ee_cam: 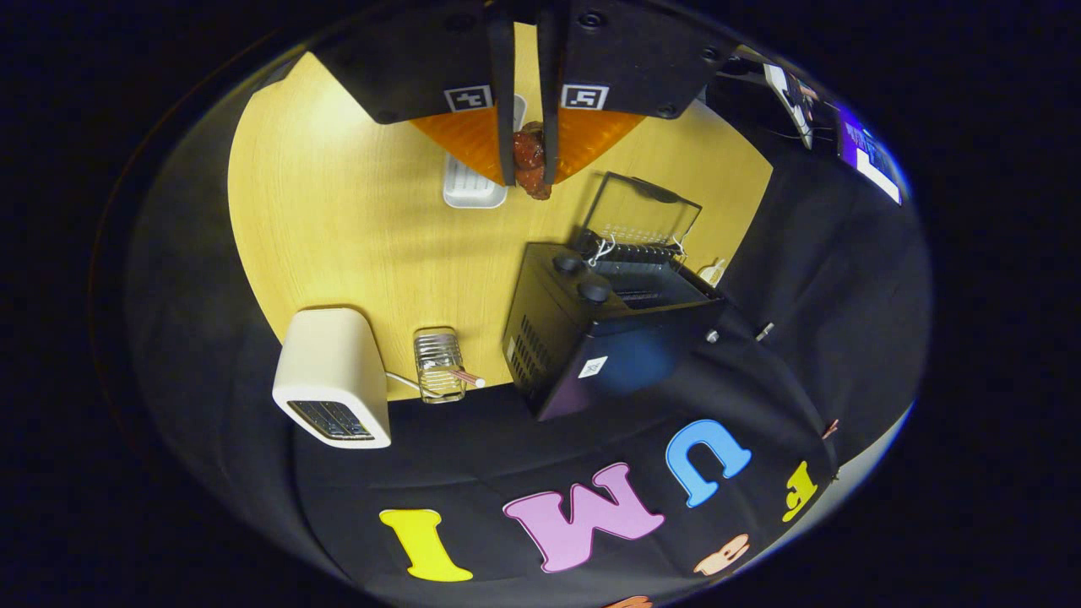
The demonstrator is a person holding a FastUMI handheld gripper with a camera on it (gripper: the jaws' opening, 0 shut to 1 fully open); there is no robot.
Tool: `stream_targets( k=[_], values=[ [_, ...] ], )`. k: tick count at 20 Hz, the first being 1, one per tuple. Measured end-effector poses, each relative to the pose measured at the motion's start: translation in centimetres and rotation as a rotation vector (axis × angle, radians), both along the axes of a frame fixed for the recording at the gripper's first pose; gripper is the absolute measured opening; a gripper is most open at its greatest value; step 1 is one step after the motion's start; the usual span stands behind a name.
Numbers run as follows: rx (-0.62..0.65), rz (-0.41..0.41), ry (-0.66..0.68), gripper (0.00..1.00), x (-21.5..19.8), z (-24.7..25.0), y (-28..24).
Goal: Open the toaster oven, put the food inside, and close the toaster oven door.
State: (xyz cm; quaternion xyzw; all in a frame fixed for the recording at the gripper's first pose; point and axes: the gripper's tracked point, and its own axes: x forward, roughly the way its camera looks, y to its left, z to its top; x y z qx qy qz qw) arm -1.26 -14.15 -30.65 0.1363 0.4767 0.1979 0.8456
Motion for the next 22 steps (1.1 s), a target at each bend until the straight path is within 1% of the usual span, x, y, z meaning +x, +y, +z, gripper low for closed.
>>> stream_targets(
  k=[4,8,10,14,19,22],
  values=[
    [0.056,-0.016,-0.044,0.15,-1.1,2.9,4.7],
    [0.138,-0.029,-0.081,0.15,-1.9,4.5,11.5],
    [0.168,-0.043,-0.092,0.15,-1.6,4.2,14.7],
    [0.225,-0.1,-0.107,0.15,-0.4,2.7,20.5],
    [0.252,-0.136,-0.105,0.15,1.8,0.1,26.0],
    [0.287,-0.181,-0.105,0.15,4.2,-1.2,28.4]
  ],
)
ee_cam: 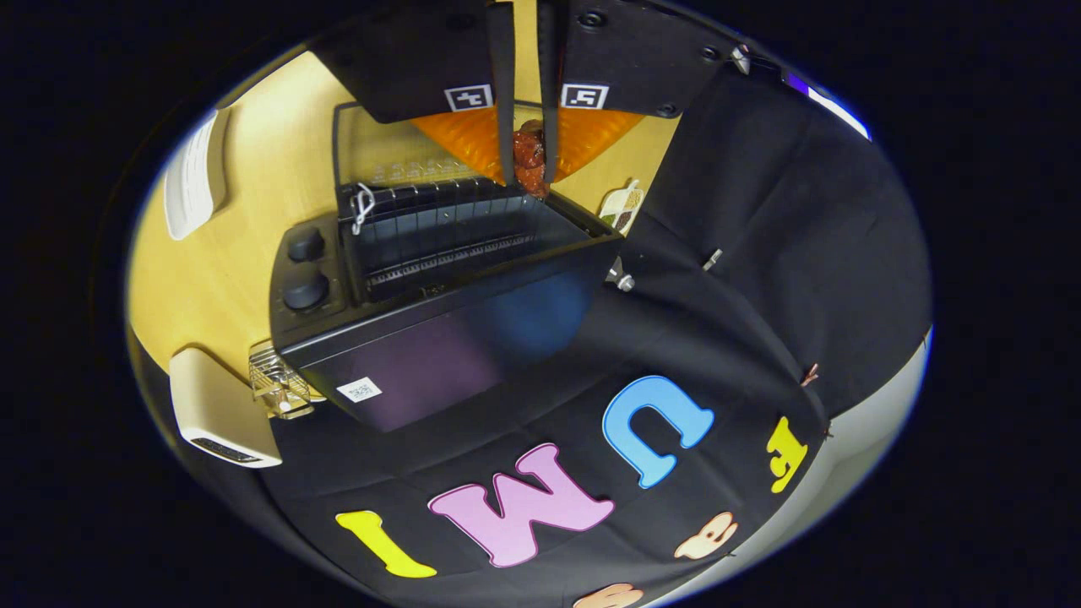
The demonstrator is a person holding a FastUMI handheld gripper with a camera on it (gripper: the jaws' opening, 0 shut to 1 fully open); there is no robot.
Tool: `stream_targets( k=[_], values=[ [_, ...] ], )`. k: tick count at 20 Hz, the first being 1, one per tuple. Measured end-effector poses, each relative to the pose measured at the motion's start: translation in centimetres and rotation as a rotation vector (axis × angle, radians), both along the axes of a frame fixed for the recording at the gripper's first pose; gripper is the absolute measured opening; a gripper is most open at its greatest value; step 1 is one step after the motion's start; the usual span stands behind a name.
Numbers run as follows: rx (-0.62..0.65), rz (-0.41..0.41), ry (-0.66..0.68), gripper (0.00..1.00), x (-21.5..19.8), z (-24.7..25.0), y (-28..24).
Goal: Open the toaster oven, put the food inside, and close the toaster oven door.
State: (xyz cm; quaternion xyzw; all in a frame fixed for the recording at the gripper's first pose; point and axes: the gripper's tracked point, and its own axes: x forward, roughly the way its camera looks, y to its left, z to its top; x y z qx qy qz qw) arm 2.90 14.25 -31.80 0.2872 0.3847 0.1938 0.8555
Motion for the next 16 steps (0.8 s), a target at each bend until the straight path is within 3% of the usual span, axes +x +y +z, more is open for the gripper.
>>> stream_targets(
  k=[13,16],
  values=[
    [0.05,-0.167,0.048,0.15,7.6,-7.9,2.0],
    [-0.002,-0.214,0.047,0.17,9.0,-9.2,0.3]
  ],
)
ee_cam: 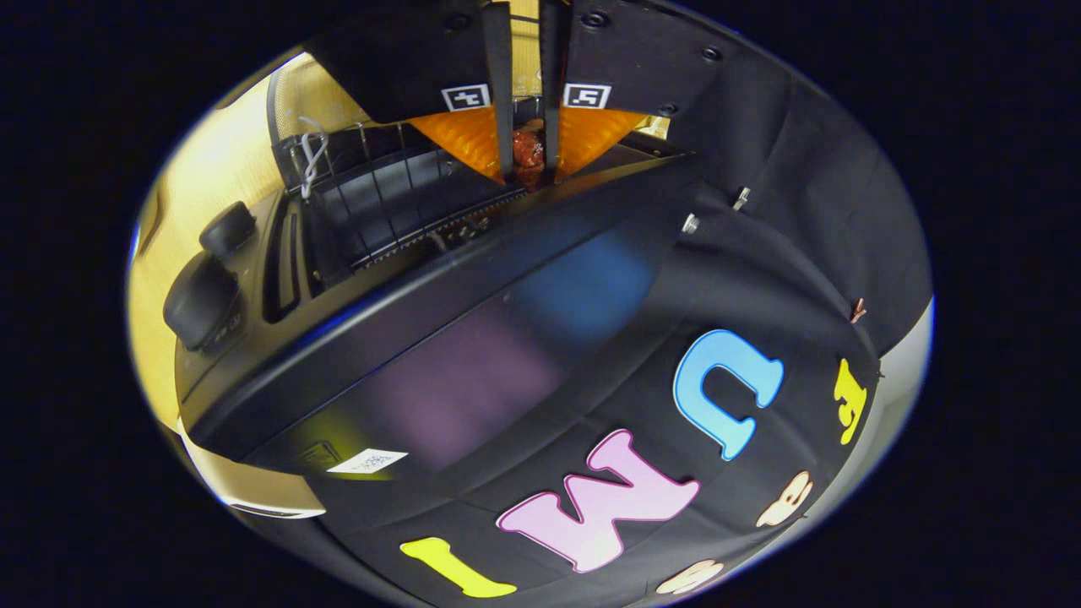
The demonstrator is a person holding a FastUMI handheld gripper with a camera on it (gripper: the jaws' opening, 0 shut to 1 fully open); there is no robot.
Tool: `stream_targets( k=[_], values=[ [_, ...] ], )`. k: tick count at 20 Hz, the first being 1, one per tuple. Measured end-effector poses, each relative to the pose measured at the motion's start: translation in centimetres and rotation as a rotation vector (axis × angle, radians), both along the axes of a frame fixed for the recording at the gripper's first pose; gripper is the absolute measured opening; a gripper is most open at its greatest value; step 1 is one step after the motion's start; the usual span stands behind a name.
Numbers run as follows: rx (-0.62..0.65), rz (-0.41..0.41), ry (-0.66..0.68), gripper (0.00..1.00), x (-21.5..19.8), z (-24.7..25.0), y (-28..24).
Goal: Open the toaster oven, put the food inside, and close the toaster oven door.
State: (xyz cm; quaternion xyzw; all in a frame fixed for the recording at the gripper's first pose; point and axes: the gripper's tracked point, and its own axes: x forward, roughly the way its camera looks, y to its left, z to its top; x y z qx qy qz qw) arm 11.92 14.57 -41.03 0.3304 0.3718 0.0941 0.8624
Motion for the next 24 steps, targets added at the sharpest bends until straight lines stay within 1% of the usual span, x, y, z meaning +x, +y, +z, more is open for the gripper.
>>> stream_targets(
  k=[1,2,3,4,6,9,11,16,21,24],
  values=[
    [-0.023,-0.01,0.002,0.21,0.1,-0.3,-0.6],
    [-0.048,-0.027,0.006,0.23,0.2,-0.4,-1.3],
    [-0.062,-0.036,0.008,0.33,0.2,-0.5,-1.8],
    [-0.075,-0.043,0.006,0.38,0.2,-0.4,-2.2],
    [-0.117,-0.049,-0.002,0.63,0.3,-0.2,-3.1],
    [-0.195,-0.047,0.015,0.99,-1.0,0.0,-4.5],
    [-0.264,-0.047,0.032,0.98,-2.0,0.0,-5.4],
    [-0.374,0.01,0.04,0.98,-6.3,2.2,-5.6],
    [-0.41,0.128,0.068,0.98,-11.8,4.0,-2.6],
    [-0.463,0.204,0.086,0.98,-15.4,3.7,-1.4]
  ],
)
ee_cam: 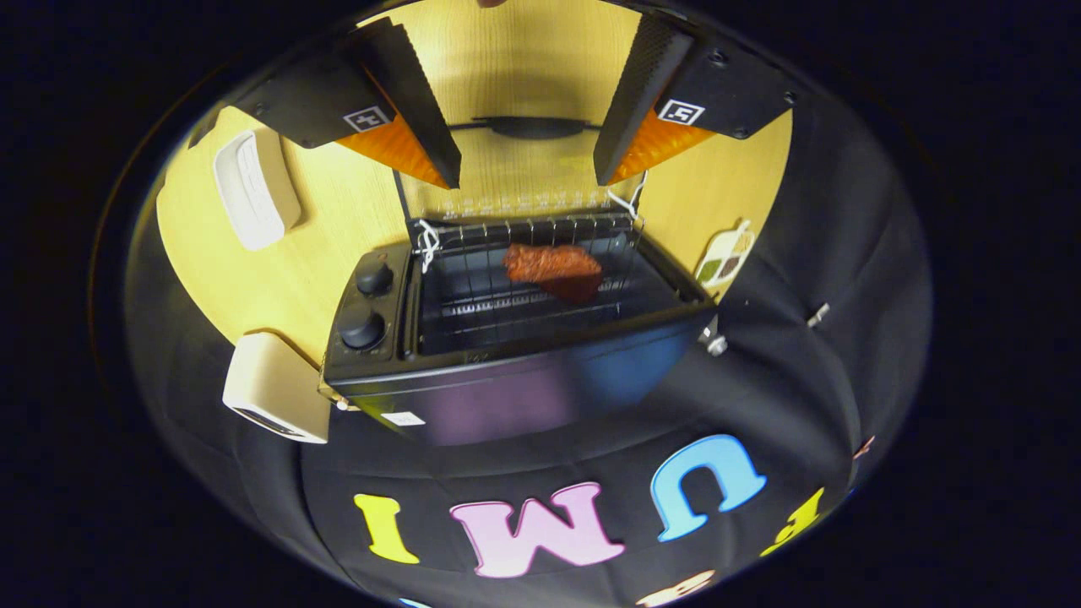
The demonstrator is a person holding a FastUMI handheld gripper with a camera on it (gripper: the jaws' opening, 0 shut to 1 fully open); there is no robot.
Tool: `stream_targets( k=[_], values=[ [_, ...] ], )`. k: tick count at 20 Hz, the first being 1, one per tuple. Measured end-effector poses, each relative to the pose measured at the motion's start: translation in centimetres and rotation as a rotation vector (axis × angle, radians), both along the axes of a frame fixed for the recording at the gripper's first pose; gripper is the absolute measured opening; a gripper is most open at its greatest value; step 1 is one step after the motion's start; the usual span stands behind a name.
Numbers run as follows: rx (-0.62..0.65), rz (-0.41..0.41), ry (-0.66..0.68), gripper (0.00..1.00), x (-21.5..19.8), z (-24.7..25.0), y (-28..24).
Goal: Open the toaster oven, put the food inside, and close the toaster oven door.
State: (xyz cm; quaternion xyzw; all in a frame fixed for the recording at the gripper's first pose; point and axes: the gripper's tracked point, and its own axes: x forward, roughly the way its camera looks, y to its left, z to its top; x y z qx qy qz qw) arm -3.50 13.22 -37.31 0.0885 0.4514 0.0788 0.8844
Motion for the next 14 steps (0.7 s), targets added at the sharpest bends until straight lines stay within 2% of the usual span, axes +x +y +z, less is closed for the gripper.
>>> stream_targets(
  k=[7,10,14],
  values=[
    [-0.033,0.096,0.133,0.98,-7.3,-3.6,3.0],
    [-0.107,0.122,0.154,0.98,-7.9,-5.5,2.9],
    [-0.161,0.103,0.171,0.99,-7.7,-7.0,2.5]
  ],
)
